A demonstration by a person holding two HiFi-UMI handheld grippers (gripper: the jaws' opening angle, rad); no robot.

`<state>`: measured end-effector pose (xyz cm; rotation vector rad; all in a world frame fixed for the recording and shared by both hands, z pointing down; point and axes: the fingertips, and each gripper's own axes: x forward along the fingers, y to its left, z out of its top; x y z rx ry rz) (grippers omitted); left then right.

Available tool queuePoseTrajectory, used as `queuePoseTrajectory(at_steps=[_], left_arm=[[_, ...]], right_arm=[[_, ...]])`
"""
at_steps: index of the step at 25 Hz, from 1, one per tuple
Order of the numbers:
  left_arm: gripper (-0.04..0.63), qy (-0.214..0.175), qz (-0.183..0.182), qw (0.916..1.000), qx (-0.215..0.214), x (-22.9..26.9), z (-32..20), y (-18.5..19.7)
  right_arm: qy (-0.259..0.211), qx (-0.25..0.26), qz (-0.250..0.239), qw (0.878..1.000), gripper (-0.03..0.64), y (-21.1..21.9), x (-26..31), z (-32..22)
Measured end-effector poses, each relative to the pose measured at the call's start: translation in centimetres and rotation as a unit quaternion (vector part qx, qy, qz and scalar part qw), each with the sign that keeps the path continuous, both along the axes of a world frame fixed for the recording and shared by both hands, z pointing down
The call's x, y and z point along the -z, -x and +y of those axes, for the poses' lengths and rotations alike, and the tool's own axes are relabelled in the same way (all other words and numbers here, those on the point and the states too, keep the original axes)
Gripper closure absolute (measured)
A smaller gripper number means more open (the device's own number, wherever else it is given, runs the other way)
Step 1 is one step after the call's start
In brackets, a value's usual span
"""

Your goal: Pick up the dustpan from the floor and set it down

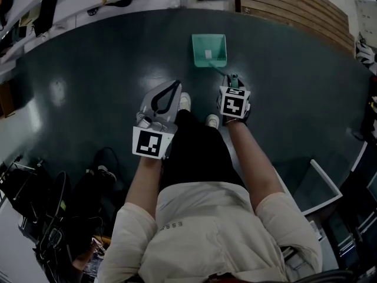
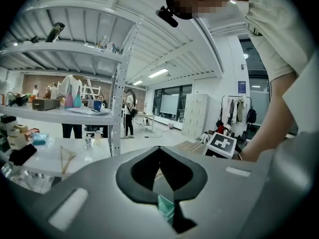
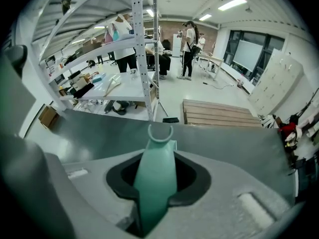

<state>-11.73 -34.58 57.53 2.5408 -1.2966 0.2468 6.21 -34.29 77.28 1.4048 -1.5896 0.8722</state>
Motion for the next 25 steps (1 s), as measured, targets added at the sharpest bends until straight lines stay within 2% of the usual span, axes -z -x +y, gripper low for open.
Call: queuePoseTrajectory(at_steps=[3,5,6,9,12,16,18,19,20,22,23,25], left_arm=[[0.578,-0.001,-0.003,1.0000,0.003,-0.6,-0.1,0.6],[0.578,-0.003,0.000,1.0000,0.005,-0.6,-0.2,0.5],[0.578,-0.002,0.002,1.0000,0.006,-0.5,-0.2,0.5],[0.578,-0.002,0.010,0.9999,0.006,0.2,0.0,0.1],[0.578,-0.005,0.015,0.9998,0.010,1.4,0.3,-0.4],[0.578,-0.011,0.019,0.9993,0.031,4.8,0.6,-1.4],[0.578,-0.021,0.027,0.9988,0.035,6.9,1.0,-2.3],[0.578,-0.025,0.031,0.9985,0.036,8.1,1.2,-2.9],[0.578,-0.029,0.034,0.9983,0.037,9.2,1.5,-3.4],[0.578,-0.043,0.036,0.9978,0.036,11.3,2.4,-4.4],[0.578,-0.050,0.037,0.9974,0.036,12.2,3.0,-4.9],[0.578,-0.059,0.045,0.9965,0.039,14.1,4.4,-5.9]], right_arm=[[0.005,-0.008,-0.028,1.000,0.536,0.5,-0.5,0.3],[0.014,-0.012,-0.056,0.998,0.423,0.9,-0.7,0.5],[0.016,-0.012,-0.064,0.998,0.391,1.0,-0.6,0.5],[-0.002,-0.005,-0.075,0.997,0.368,1.1,0.8,0.2],[-0.052,-0.008,-0.107,0.993,0.368,1.1,4.6,-0.5],[-0.154,0.007,-0.139,0.978,0.371,0.2,12.7,-1.8],[-0.196,0.016,-0.143,0.970,0.400,-0.8,16.5,-1.8],[-0.215,0.018,-0.143,0.966,0.441,-1.4,18.2,-1.7],[-0.232,0.019,-0.141,0.962,0.510,-2.1,19.9,-1.5],[-0.259,0.019,-0.137,0.956,0.587,-3.3,23.0,-0.8],[-0.268,0.018,-0.137,0.953,0.614,-3.9,24.3,-0.4],[-0.282,0.017,-0.151,0.947,0.626,-4.8,27.0,0.9]])
